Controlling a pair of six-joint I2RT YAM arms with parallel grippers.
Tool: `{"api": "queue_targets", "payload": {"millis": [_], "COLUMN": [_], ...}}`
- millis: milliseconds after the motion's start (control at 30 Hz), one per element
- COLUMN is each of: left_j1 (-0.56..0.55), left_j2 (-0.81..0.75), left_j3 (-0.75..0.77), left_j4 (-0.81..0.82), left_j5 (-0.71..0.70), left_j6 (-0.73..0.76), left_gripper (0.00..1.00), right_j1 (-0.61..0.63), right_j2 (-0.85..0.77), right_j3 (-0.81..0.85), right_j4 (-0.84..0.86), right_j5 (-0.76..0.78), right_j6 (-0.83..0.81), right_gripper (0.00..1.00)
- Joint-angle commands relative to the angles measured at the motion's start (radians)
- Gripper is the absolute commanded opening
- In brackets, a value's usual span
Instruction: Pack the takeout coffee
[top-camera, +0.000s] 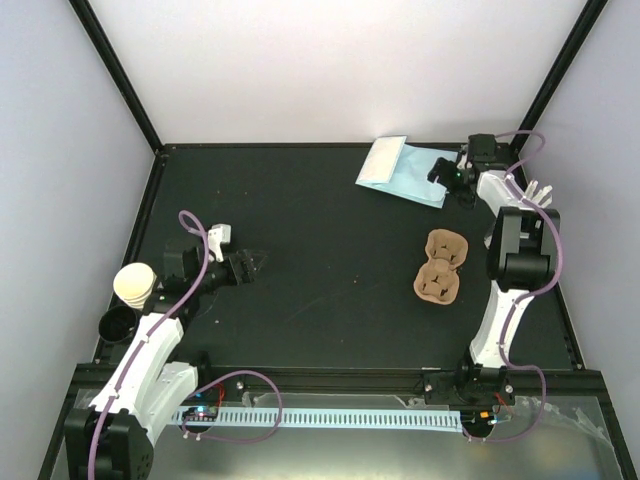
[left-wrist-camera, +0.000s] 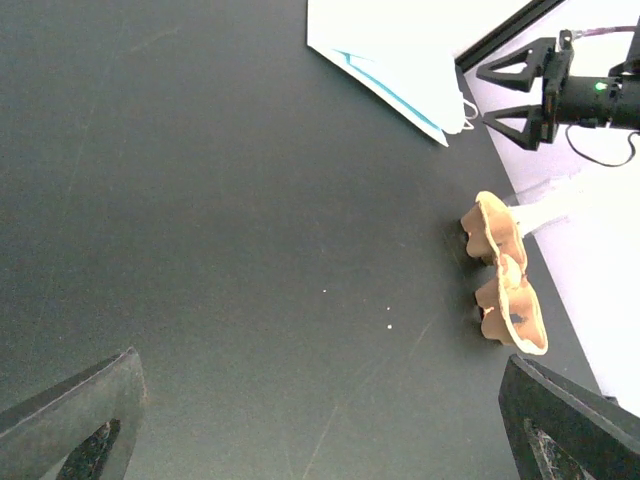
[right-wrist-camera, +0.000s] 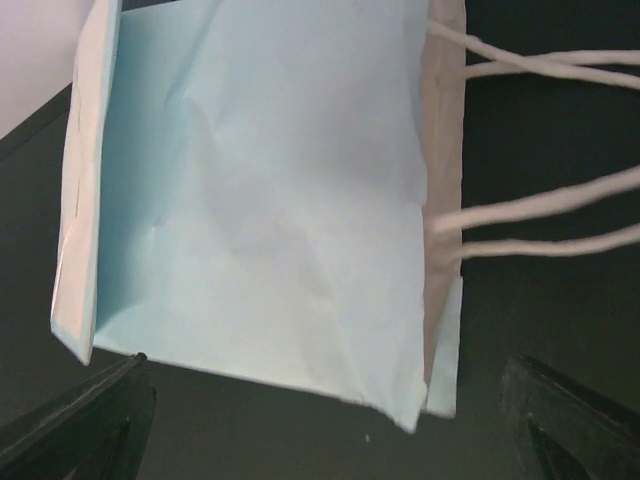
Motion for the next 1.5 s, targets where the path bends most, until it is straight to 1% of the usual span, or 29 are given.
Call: {"api": "queue_targets", "payload": {"millis": [0,133,300,467,567,667,700,800,1000,1067,1233,1467], "left_j1": [-0.003,-0.003,-0.003,-0.004,-0.004,-0.003,-0.004,-0.004,-0.003,-0.004,-0.004,-0.026], "left_j2": [-0.005,0.001,0.003,0.009,0.015,0.02,0.019,0.013,0.006,0.005,0.012,0.024], "left_j3": [0.034,0.034,0.036,0.033,0.033,0.033,0.033,0.031,0.032,0.031,0.029,0.051], "left_j4": [0.037,0.065,0.079,0.087,0.087,0.087,0.086,0.085,0.086,0.087,0.113,0.135], "left_j5": [0.013,0.021,0.021,0.021,0.022,0.026,0.026,0.025,0.039,0.045,0.095,0.136], "left_j6": [0.029,0.021,0.01,0.008,0.006,0.003,0.003,-0.001,-0.007,-0.008,-0.026,-0.064], "left_gripper": [0.99,0.99,0.99,0.99,0.99,0.99,0.99,0.99,0.99,0.99,0.99,0.99], "right_j1": [-0.006,-0.007,-0.013,-0.021,-0.022,-0.022,-0.021,-0.022,-0.016,-0.006,0.045,0.18], "right_j2": [0.075,0.131,0.202,0.242,0.257,0.254,0.248,0.22,0.121,0.074,-0.082,-0.364], "right_j3": [0.102,0.158,0.239,0.261,0.267,0.265,0.262,0.24,0.193,0.17,0.067,-0.177], "right_j4": [-0.004,-0.014,-0.048,-0.045,-0.043,-0.039,-0.039,-0.017,0.002,0.007,0.028,0.08], "right_j5": [-0.031,0.004,0.006,-0.03,-0.08,-0.129,-0.143,-0.177,-0.221,-0.238,-0.275,-0.267], "right_j6": [-0.016,-0.015,-0.016,-0.01,-0.009,-0.003,-0.001,-0.002,-0.044,-0.062,-0.085,-0.062], "right_gripper": [0.94,0.92,0.91,0.81,0.76,0.69,0.65,0.48,0.11,0.03,0.02,0.05]}}
